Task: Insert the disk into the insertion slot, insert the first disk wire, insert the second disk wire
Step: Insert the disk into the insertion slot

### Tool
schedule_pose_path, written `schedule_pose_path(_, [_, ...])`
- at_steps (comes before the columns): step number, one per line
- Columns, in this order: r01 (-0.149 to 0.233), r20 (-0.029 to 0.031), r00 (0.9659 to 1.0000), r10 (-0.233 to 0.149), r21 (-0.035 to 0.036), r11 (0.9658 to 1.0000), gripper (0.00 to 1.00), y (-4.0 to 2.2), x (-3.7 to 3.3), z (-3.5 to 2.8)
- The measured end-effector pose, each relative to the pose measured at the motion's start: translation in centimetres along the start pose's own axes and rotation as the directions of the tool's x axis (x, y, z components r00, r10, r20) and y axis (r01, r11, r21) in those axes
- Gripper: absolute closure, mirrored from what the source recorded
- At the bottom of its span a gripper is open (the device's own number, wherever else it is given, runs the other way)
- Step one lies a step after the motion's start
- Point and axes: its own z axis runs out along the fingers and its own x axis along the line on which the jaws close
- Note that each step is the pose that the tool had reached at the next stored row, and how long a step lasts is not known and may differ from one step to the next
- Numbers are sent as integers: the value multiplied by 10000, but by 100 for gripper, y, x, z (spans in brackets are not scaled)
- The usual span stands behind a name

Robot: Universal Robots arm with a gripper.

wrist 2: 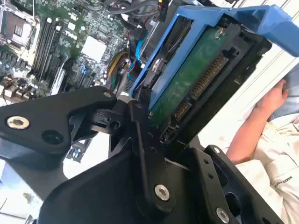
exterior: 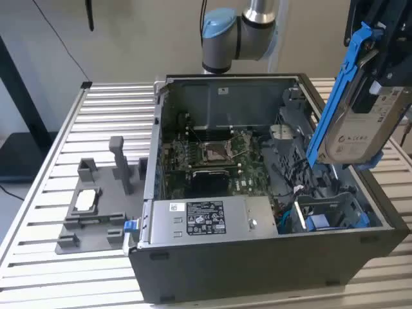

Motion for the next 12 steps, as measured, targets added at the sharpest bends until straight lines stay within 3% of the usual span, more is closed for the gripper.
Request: schedule_pose_path(12, [0,3,10000,0,0,10000,67,0,0,1])
